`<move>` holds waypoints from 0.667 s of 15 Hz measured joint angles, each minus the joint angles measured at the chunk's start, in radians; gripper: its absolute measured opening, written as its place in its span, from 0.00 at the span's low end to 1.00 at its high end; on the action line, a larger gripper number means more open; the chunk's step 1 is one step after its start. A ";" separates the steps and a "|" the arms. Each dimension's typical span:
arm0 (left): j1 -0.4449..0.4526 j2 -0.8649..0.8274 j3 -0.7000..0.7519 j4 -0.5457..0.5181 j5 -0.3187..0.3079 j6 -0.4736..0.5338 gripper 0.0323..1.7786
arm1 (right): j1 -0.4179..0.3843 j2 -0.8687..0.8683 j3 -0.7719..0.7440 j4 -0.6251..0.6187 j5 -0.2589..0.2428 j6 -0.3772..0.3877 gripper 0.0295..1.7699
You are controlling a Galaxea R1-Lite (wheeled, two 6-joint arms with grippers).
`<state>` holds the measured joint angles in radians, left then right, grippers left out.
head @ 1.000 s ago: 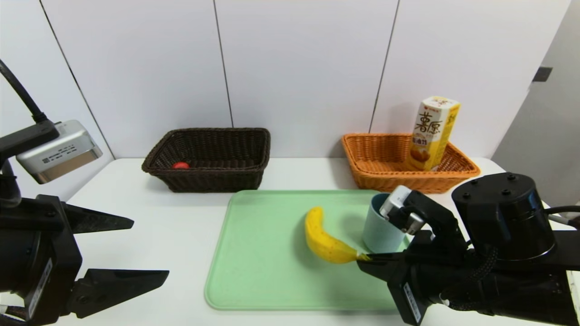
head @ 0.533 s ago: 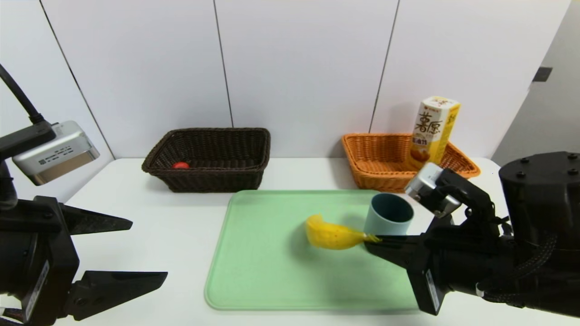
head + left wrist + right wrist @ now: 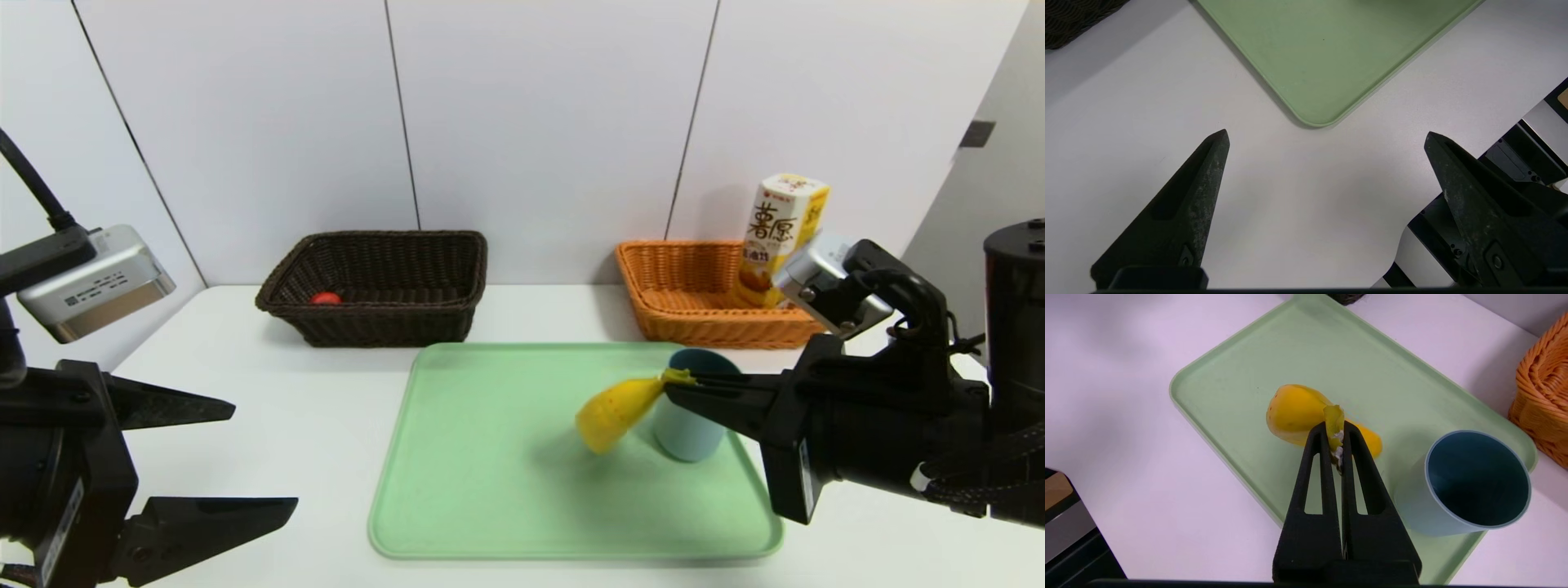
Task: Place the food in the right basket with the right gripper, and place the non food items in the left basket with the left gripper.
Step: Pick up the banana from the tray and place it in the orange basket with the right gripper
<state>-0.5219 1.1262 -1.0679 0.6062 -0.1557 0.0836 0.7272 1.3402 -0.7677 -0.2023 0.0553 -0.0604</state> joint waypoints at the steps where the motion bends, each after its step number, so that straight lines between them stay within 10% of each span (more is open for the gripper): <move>1: 0.000 0.000 0.000 -0.004 0.000 -0.001 0.95 | 0.000 0.000 -0.010 0.002 0.000 0.000 0.04; 10: 0.001 -0.020 0.026 -0.056 0.018 0.001 0.95 | -0.045 0.021 -0.166 0.008 0.000 -0.020 0.04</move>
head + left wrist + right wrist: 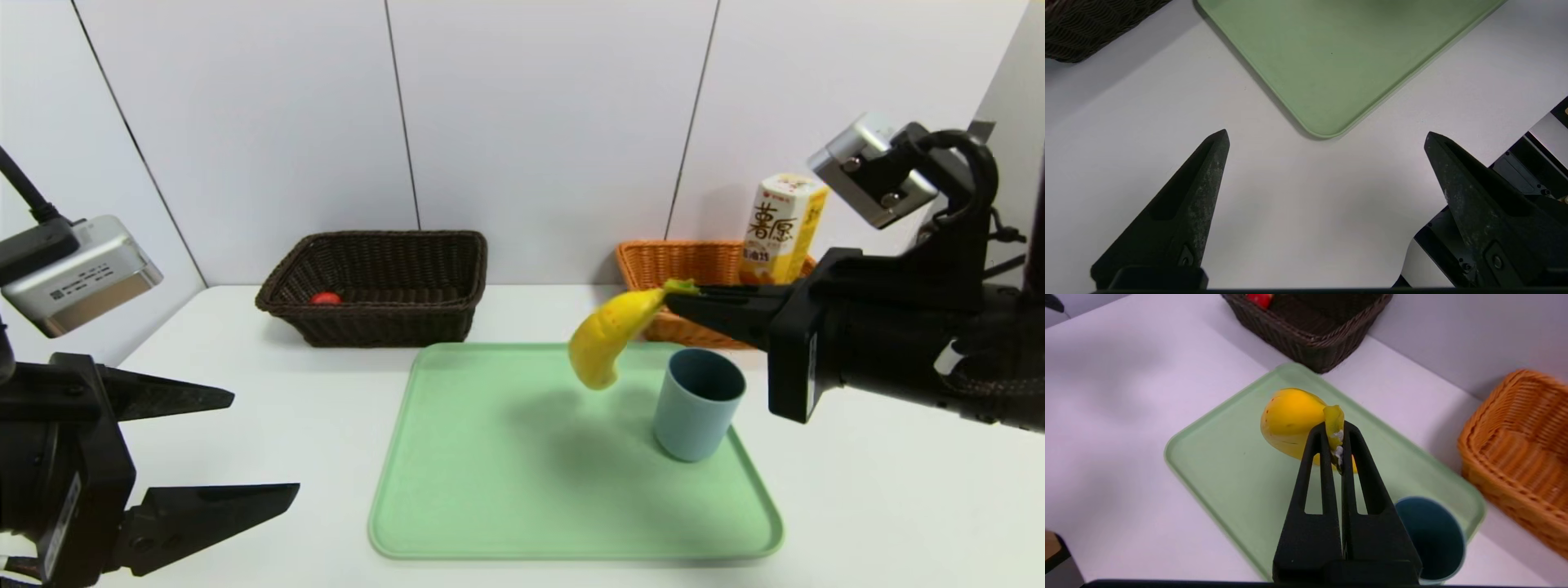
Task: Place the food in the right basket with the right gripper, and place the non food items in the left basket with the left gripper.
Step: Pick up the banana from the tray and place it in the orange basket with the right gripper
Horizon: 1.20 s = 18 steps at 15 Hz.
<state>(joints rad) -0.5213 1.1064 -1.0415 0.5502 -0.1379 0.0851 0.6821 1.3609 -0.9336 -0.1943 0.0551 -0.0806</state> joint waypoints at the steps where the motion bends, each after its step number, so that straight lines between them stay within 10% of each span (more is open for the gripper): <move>1: 0.000 -0.002 0.001 0.000 0.000 0.000 0.95 | -0.004 0.010 -0.021 0.000 0.003 -0.004 0.04; 18: 0.000 0.004 0.030 -0.002 0.001 -0.001 0.95 | -0.331 0.206 -0.364 0.006 0.009 -0.101 0.03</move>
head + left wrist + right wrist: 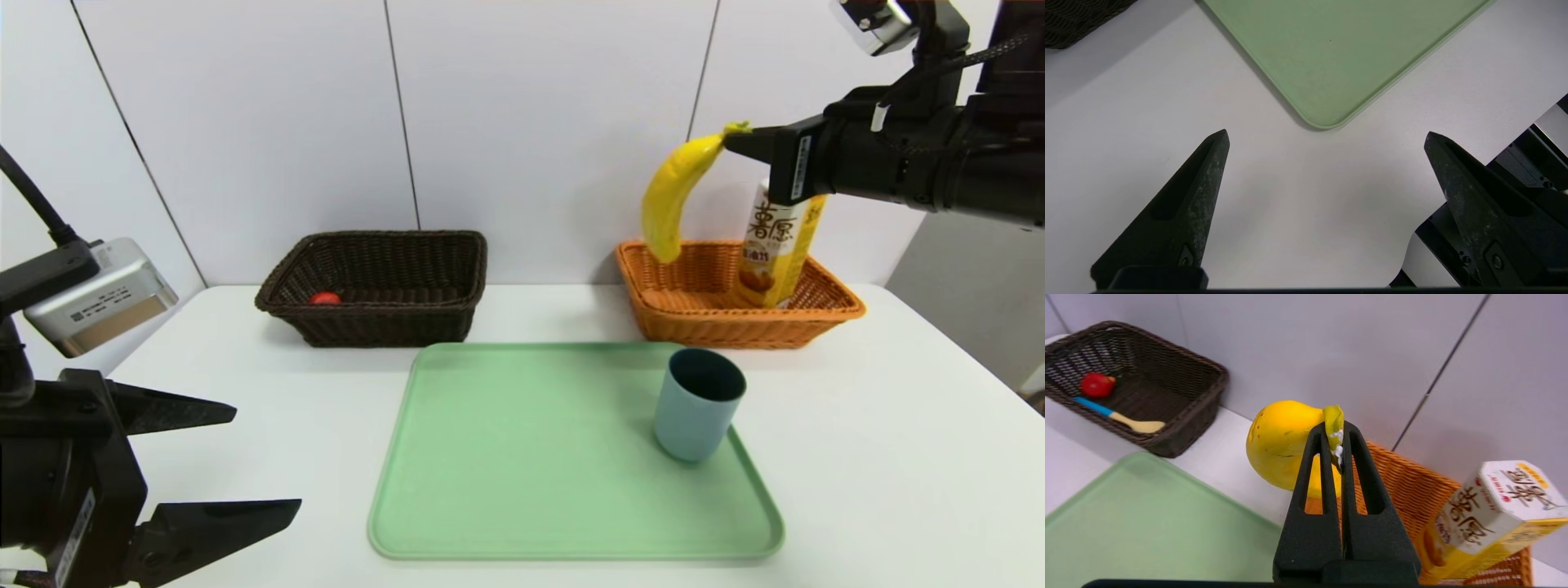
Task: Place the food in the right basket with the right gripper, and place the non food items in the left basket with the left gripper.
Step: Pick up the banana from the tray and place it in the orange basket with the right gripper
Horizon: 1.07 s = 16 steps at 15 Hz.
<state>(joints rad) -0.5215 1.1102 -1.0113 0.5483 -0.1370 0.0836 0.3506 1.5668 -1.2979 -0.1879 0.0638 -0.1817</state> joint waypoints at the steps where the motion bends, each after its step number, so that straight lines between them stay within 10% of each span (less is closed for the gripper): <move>1: 0.000 0.000 0.002 -0.007 0.000 0.000 0.95 | -0.015 0.010 -0.010 0.002 -0.003 -0.010 0.03; 16: 0.000 0.015 0.016 -0.020 0.003 -0.003 0.95 | -0.143 0.190 -0.064 0.018 -0.002 -0.120 0.03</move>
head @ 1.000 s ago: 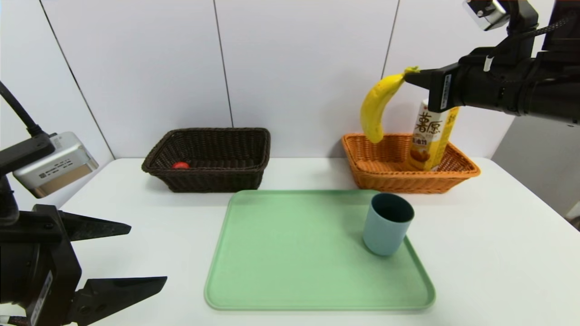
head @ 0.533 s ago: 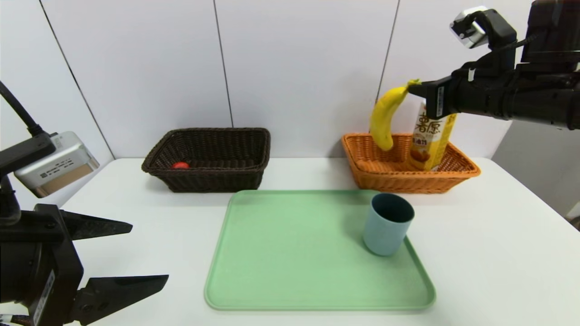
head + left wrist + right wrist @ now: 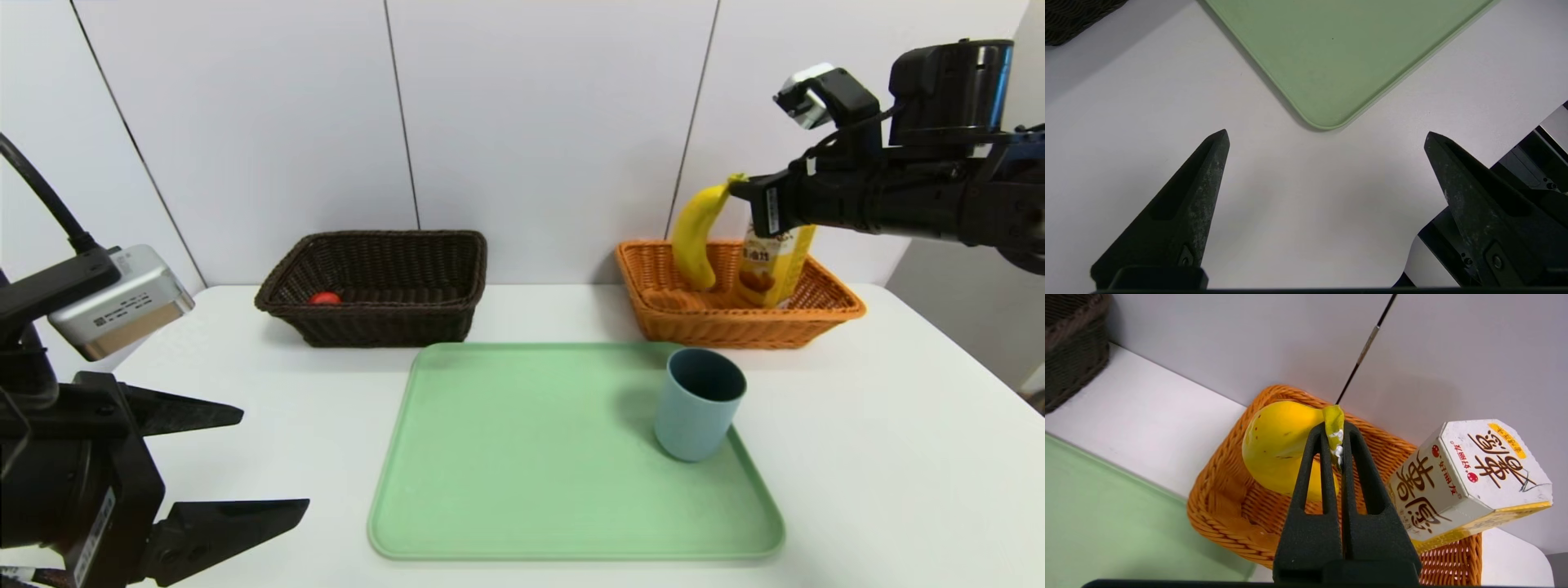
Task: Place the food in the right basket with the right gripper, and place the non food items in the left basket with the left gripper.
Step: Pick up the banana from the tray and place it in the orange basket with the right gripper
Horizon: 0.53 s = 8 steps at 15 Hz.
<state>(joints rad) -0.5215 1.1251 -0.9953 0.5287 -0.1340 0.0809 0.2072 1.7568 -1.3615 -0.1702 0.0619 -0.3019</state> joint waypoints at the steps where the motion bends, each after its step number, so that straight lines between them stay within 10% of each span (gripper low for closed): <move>1: 0.000 0.001 0.002 0.000 0.000 -0.001 0.95 | -0.003 0.011 -0.008 0.000 -0.002 -0.006 0.03; 8: 0.000 0.000 0.020 -0.001 -0.001 0.000 0.95 | -0.037 0.069 -0.050 0.009 -0.005 -0.069 0.03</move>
<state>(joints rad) -0.5215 1.1255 -0.9751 0.5281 -0.1351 0.0809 0.1702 1.8262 -1.4115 -0.1615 0.0570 -0.3709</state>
